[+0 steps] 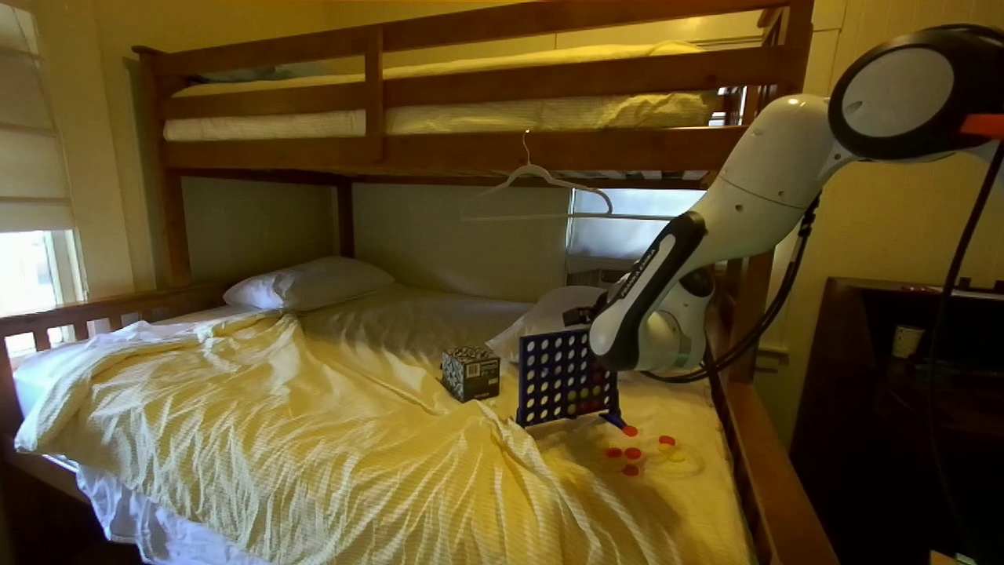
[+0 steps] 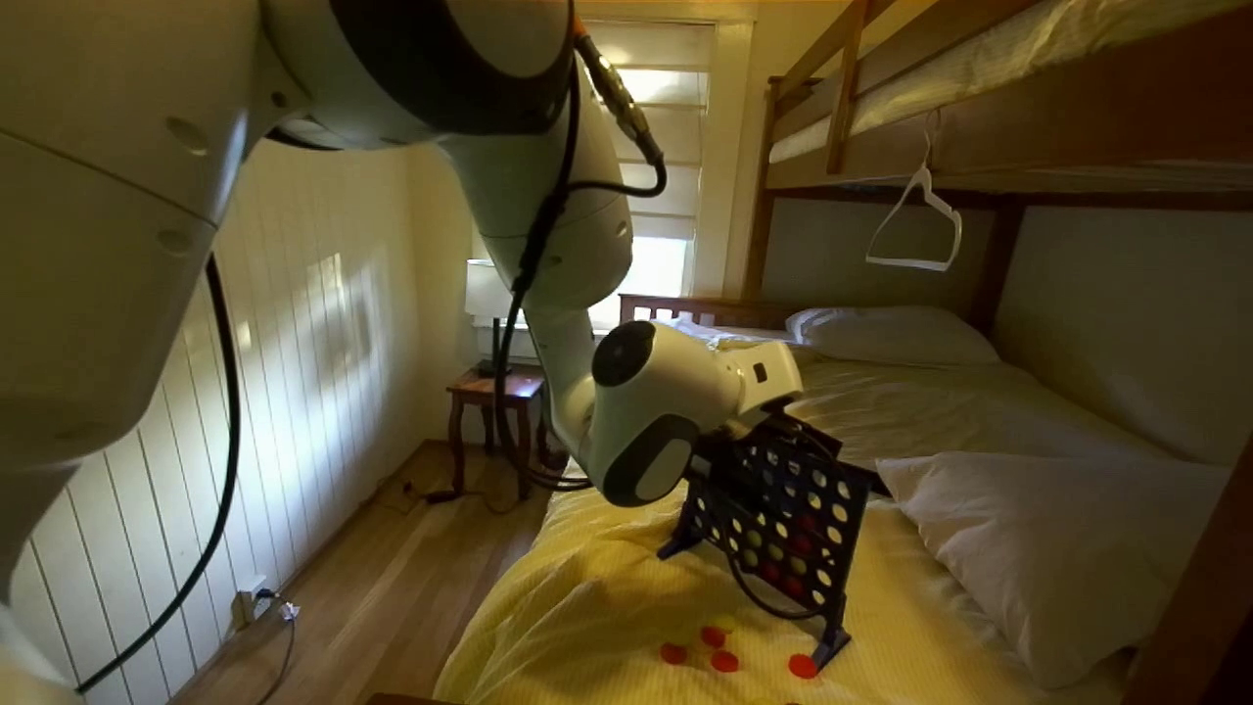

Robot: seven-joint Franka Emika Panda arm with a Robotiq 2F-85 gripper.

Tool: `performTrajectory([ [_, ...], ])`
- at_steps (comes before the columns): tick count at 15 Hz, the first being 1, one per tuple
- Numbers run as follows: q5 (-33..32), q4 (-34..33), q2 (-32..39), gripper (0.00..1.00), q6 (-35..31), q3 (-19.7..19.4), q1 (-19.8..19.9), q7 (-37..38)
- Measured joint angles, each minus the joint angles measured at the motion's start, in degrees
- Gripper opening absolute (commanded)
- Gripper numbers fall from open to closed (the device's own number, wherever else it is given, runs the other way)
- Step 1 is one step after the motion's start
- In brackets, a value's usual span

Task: Put one yellow chip in the blue gameboard.

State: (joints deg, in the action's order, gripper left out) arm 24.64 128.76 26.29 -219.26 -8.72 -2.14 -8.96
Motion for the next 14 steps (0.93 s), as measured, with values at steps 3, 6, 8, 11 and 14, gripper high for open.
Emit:
performTrajectory([
  [3,-1.73,0.13,-1.39,1.0,-0.04,0.1,0.8,2.95],
  [6,-2.2,0.89,-3.6,1.0,0.86,0.16,1.66,4.3],
  [8,-2.31,2.06,-5.7,1.0,3.77,0.06,2.13,4.29],
  [11,-2.37,3.77,-8.96,1.0,9.11,-0.48,2.68,3.49],
  [14,-1.63,5.45,-11.91,1.0,14.62,-2.3,2.48,0.7],
])
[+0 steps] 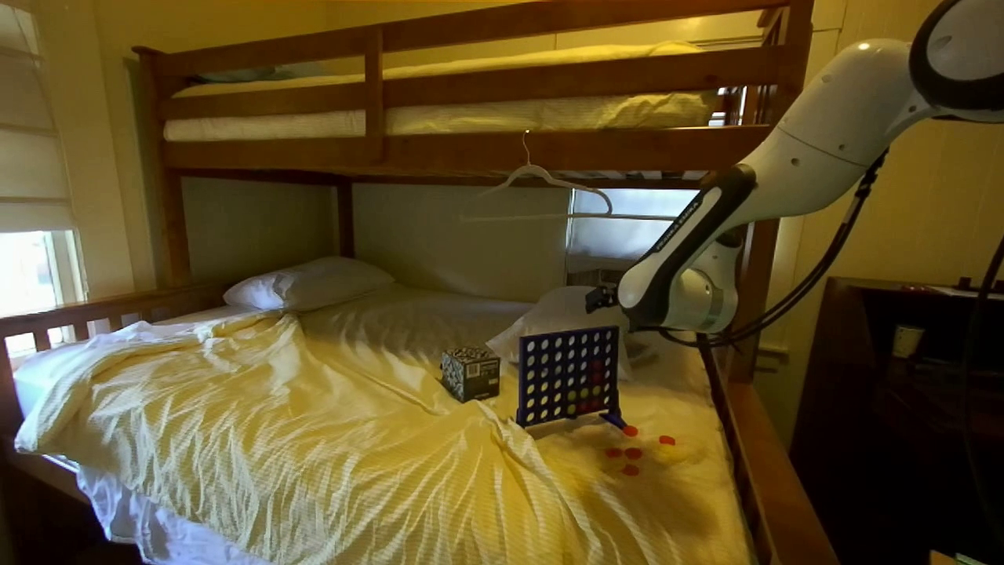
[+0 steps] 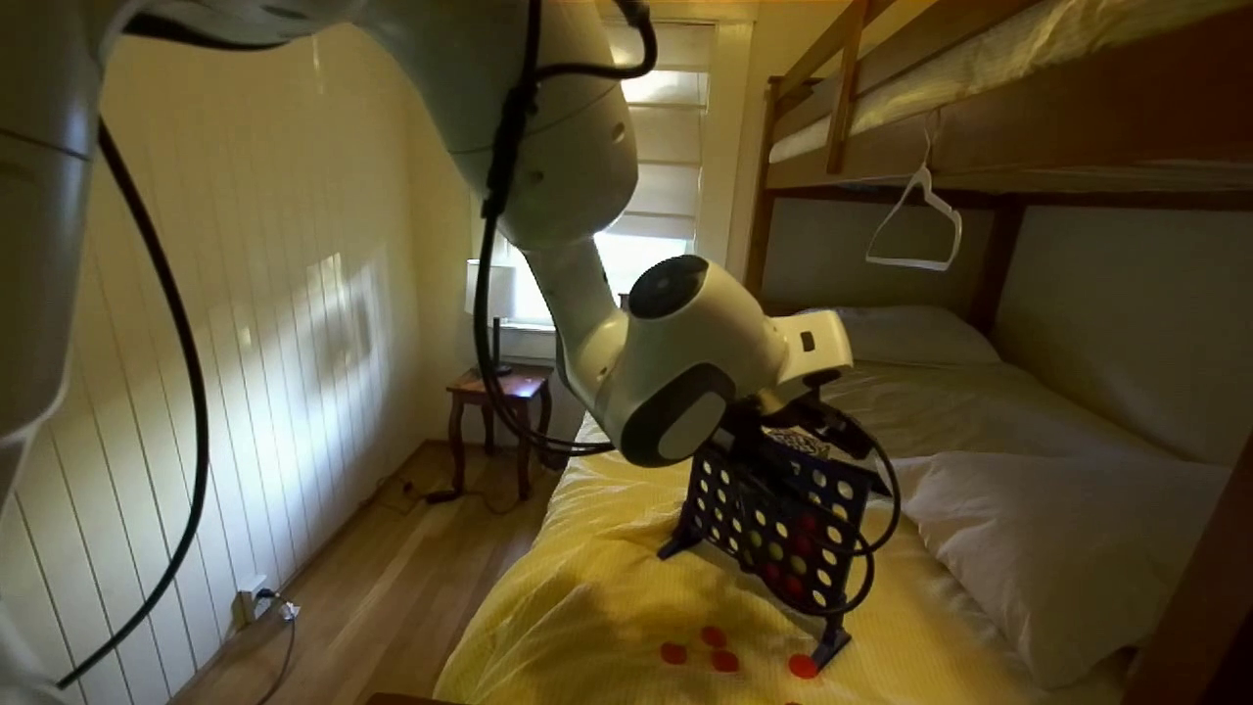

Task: Put one yellow chip in the blue gameboard.

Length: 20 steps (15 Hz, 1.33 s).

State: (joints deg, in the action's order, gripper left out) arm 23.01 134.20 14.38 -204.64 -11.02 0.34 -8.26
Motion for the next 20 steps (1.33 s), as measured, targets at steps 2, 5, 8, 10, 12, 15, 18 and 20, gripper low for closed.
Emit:
performTrajectory([
  [2,1.89,1.01,-1.39,1.0,3.49,-2.24,-1.06,-3.41],
  [5,6.18,2.33,-2.15,1.0,6.74,-6.74,-4.36,-9.22],
  [8,9.4,3.67,-2.15,1.0,8.56,-11.1,-8.48,-13.41],
  [10,11.06,4.52,-2.15,1.0,10.03,-14.06,-11.61,-15.45],
  [12,12.18,5.38,-2.15,1.0,11.54,-17.28,-14.94,-16.86],
  [15,12.95,6.47,-2.11,1.0,13.95,-22.83,-20.42,-17.96],
  [18,12.95,7.18,-1.66,1.0,16.31,-29.24,-26.55,-18.11],
  [20,12.95,7.48,-1.1,1.0,18.12,-34.03,-31.26,-18.11],
])
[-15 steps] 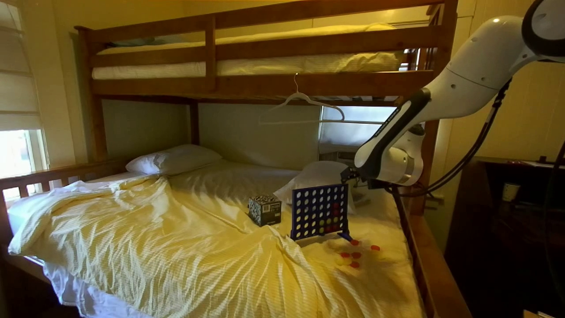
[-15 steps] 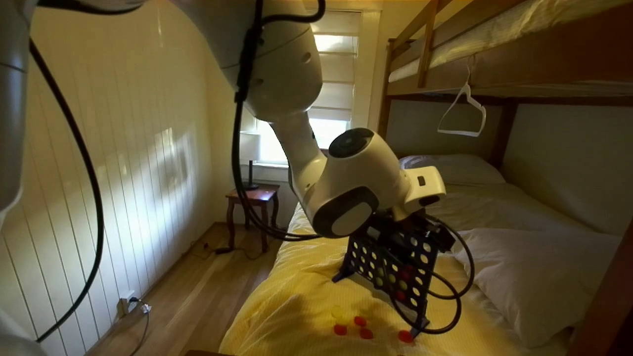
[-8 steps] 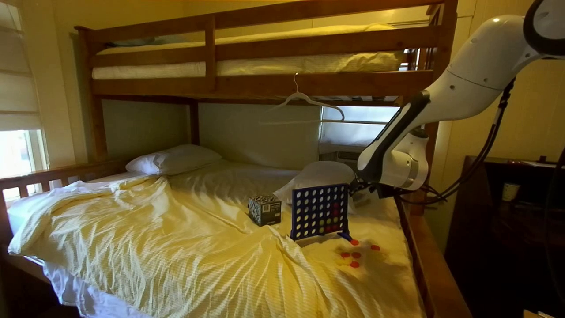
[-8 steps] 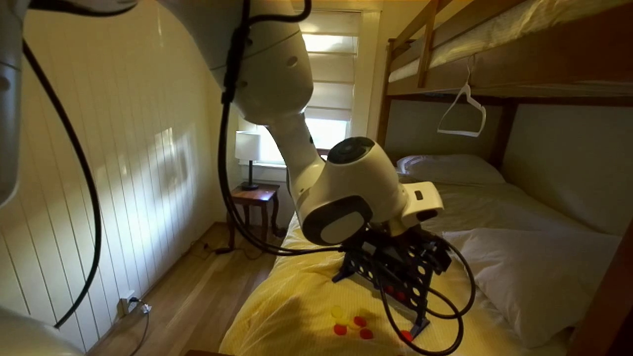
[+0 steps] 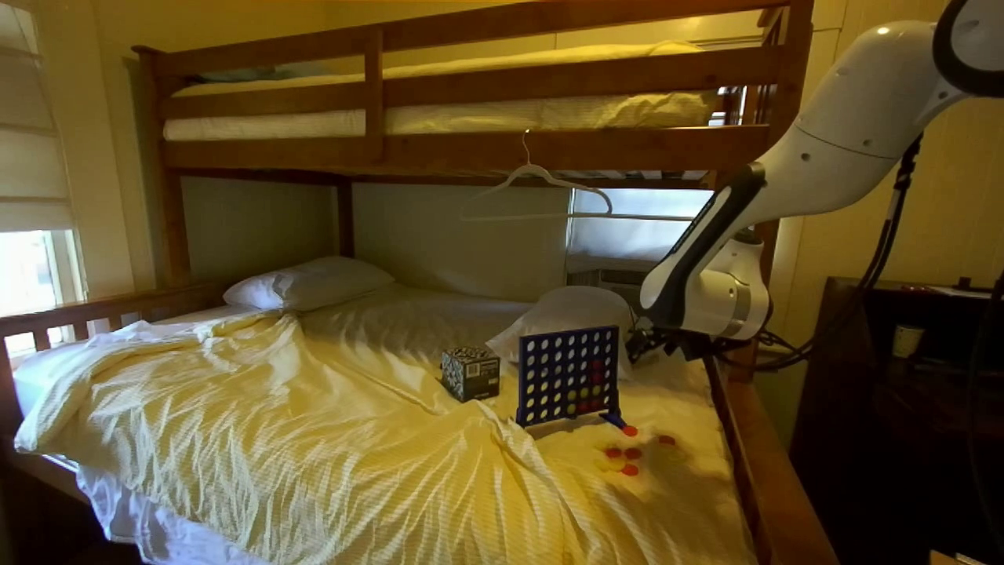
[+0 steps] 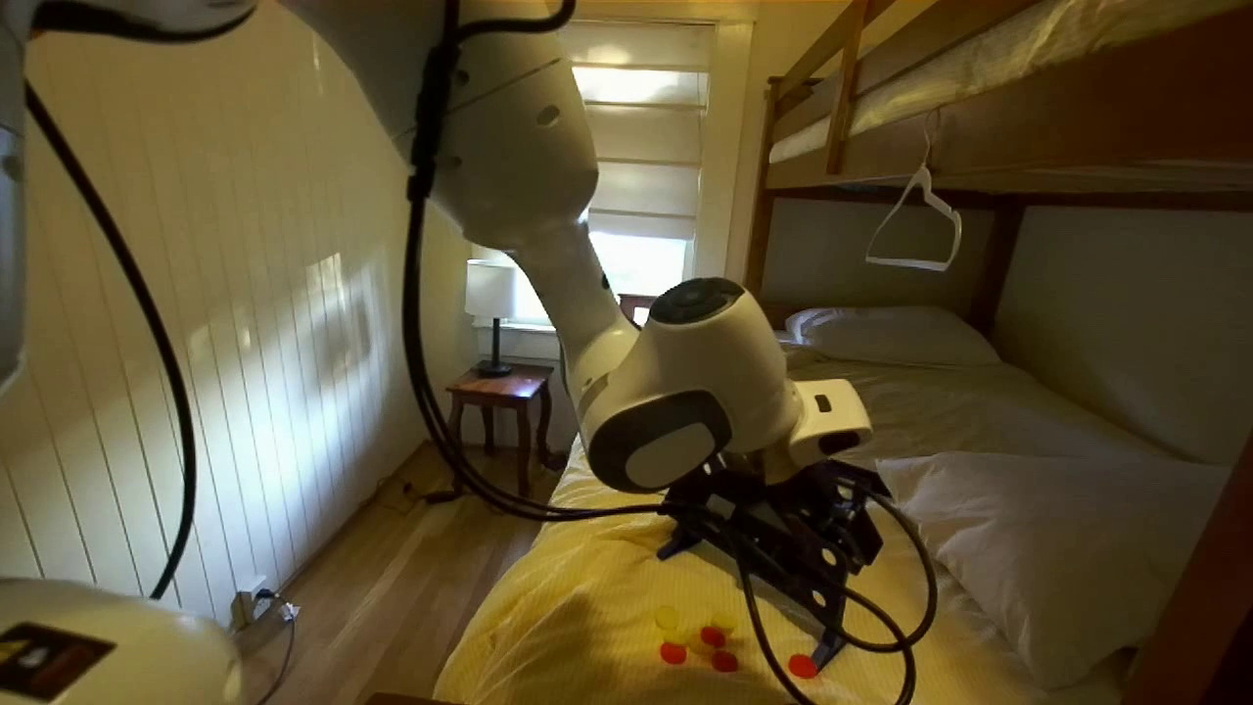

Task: Put one yellow chip in the blue gameboard.

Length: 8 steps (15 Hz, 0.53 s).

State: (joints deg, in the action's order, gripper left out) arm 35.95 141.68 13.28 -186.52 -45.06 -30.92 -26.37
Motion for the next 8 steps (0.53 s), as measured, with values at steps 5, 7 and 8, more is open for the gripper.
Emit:
performTrajectory([
  [5,-0.13,0.13,2.41,1.0,4.93,-12.68,-13.09,0.44],
  [7,-0.16,0.12,3.6,1.0,6.95,-17.73,-18.52,1.08],
  [8,-0.17,0.12,4.19,1.0,7.96,-20.16,-21.17,1.42],
])
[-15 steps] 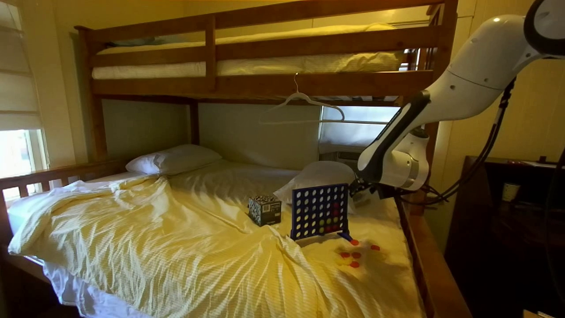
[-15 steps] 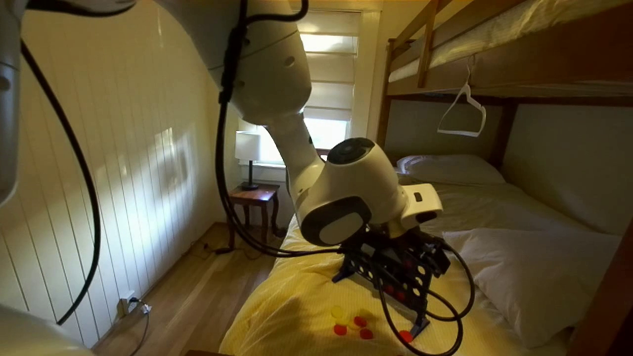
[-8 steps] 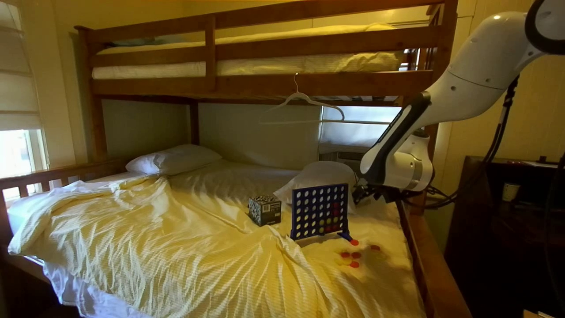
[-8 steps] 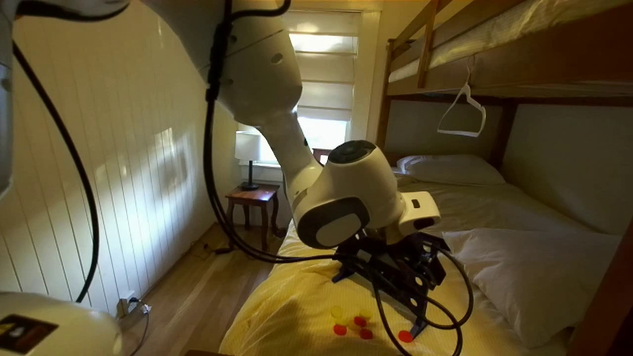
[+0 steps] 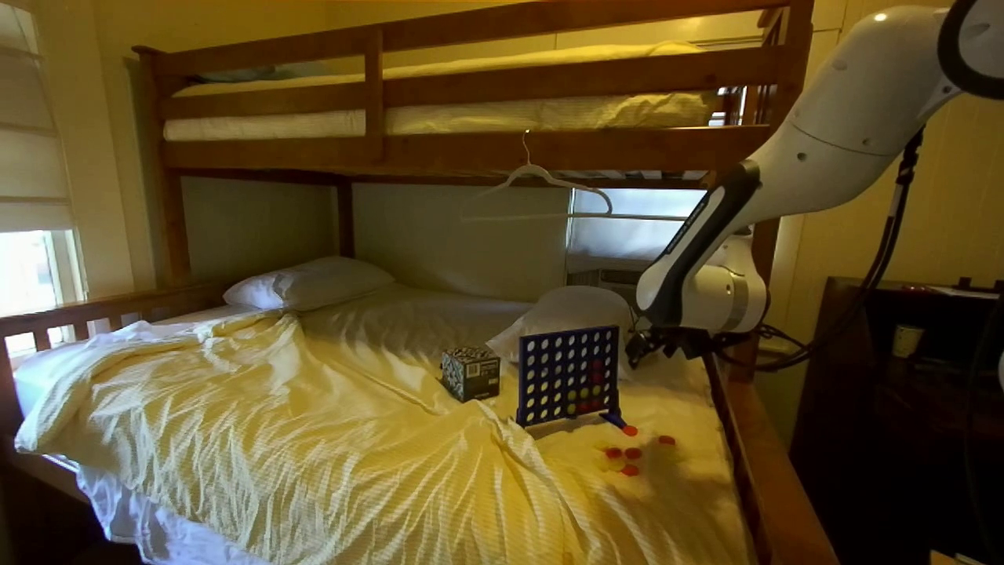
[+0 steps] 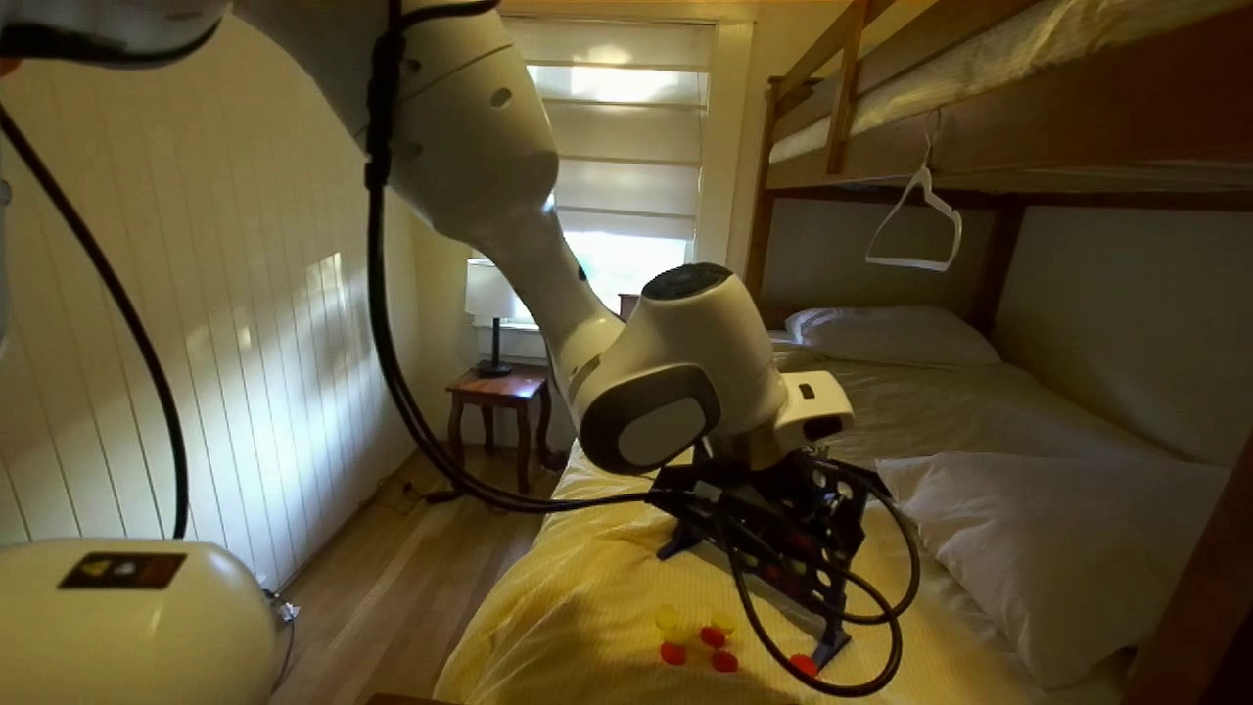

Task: Put one yellow chip in the blue gameboard.

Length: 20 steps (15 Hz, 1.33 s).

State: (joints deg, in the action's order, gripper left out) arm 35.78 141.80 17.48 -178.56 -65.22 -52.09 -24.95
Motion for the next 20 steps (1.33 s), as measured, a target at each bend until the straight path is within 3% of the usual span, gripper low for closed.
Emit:
performTrajectory([
  [6,-0.03,-0.04,3.64,1.0,7.3,-13.3,-14.36,1.81],
  [10,-0.03,-0.03,6.13,1.0,12.7,-20.13,-21.48,2.47],
  [15,0.01,0.28,7.66,1.0,16.61,-25.19,-27.9,2.92],
  [20,0.03,0.71,7.67,1.0,18.02,-27.88,-31.89,3.9],
])
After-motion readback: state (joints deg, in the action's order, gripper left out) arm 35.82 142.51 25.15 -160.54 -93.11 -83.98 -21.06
